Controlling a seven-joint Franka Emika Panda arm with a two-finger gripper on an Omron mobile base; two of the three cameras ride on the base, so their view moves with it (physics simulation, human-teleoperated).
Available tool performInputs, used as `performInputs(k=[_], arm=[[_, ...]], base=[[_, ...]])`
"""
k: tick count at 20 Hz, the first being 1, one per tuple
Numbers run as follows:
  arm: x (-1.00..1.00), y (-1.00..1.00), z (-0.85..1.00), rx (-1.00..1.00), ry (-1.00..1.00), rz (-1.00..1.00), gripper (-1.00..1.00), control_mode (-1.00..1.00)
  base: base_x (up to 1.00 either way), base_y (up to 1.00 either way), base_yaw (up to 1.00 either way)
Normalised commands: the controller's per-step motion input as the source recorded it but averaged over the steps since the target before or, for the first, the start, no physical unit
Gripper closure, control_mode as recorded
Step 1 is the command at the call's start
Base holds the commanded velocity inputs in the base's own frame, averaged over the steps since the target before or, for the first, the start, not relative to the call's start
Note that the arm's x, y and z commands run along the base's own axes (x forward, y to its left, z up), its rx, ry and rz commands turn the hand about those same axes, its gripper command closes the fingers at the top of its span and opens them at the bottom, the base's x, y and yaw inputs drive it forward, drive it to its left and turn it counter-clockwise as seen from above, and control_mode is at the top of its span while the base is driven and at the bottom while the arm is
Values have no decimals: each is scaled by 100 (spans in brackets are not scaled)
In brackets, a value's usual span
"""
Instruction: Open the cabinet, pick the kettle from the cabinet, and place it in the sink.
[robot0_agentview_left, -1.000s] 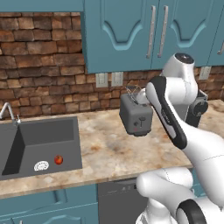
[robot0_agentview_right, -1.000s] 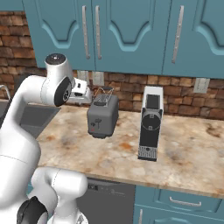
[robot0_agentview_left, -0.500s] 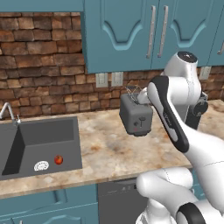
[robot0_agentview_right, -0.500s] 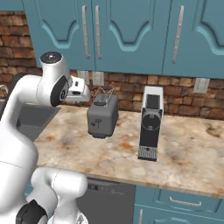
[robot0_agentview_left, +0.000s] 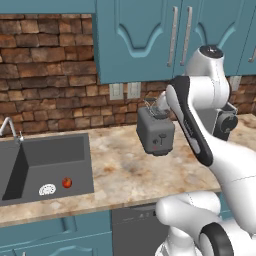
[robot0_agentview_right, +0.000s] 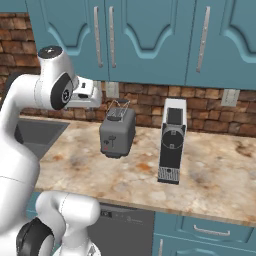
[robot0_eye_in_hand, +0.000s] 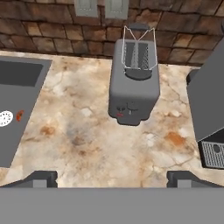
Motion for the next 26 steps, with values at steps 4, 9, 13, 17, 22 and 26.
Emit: performInputs(k=[4, 9, 13, 17, 22, 26], arm=[[0, 0, 18, -2, -6, -6, -100, -100], [0, 0, 9, -1, -17, -14, -100, -100], [3, 0, 7, 0, -21, -15, -100, -100], [6, -1, 9, 0, -21, -12, -100, -100], [12, -1, 22, 0, -3, -9, -100, -100], [4, -2, 33, 0, 0, -2, -100, -100]], base=[[0, 0, 0], [0, 0, 0], [0, 0, 0], [0, 0, 0], [0, 0, 0], [0, 0, 0]])
